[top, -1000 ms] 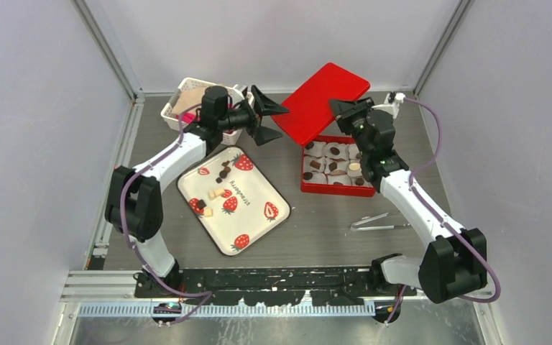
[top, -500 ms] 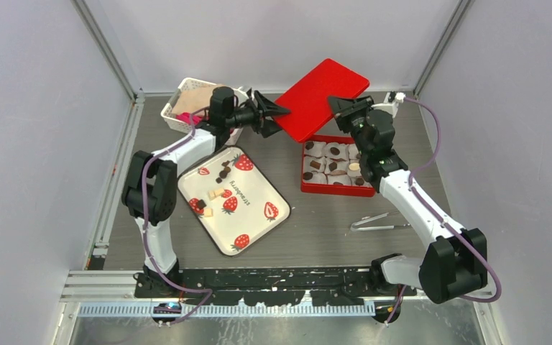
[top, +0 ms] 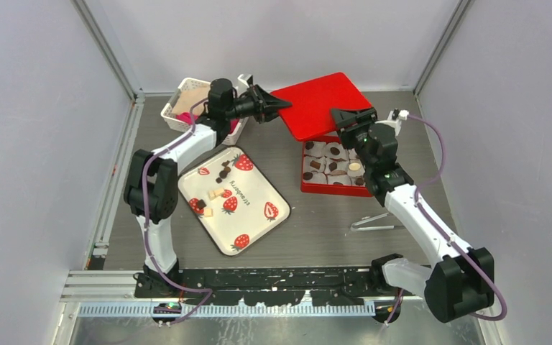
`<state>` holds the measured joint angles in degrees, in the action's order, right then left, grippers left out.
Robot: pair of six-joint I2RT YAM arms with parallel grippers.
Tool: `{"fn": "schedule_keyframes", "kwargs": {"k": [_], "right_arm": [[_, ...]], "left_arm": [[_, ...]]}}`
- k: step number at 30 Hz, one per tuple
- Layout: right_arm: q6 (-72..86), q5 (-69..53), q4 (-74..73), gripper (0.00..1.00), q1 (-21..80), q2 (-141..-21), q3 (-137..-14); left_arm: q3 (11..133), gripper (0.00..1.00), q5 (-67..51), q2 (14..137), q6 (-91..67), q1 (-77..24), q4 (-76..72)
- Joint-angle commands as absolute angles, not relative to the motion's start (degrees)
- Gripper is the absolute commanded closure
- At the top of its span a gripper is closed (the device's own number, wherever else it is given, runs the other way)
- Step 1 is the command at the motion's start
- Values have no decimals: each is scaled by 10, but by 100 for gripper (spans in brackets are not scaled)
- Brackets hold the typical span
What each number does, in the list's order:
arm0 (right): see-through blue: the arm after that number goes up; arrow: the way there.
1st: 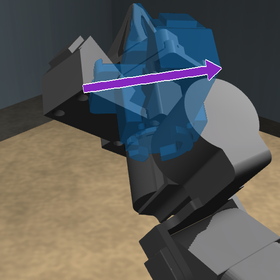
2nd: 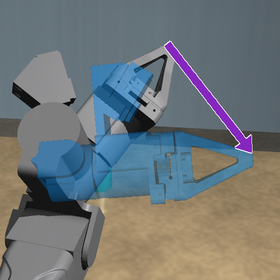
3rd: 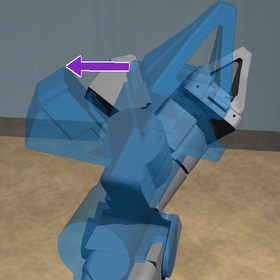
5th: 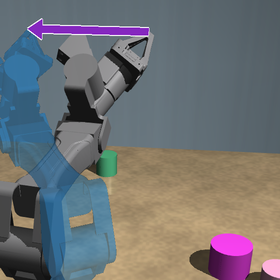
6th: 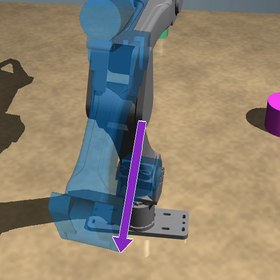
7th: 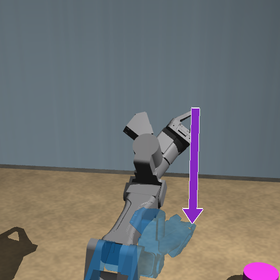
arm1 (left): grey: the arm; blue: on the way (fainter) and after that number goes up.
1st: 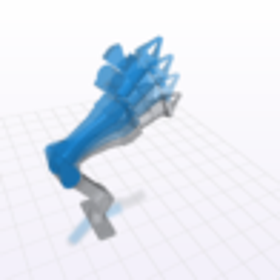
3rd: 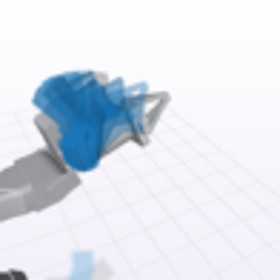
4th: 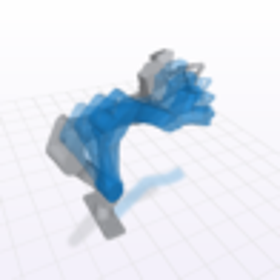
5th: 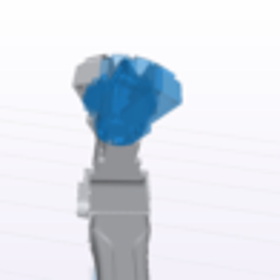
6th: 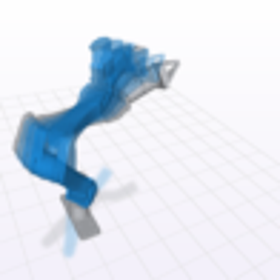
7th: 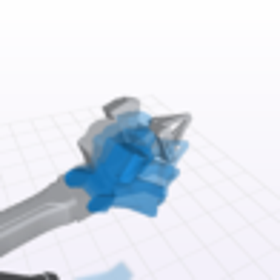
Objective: Pack the chocolate
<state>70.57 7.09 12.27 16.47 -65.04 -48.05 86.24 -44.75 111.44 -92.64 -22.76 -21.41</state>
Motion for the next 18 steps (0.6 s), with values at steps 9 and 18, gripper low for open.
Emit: {"fn": "schedule_keyframes", "kwargs": {"k": [9, 18], "right_arm": [[505, 191, -262, 0, 136, -479, -569], [425, 168, -420, 0, -44, -570, -691]], "left_arm": [[990, 100, -556, 1175, -873, -198, -227], [1098, 100, -691, 1277, -851, -228, -232]]}}
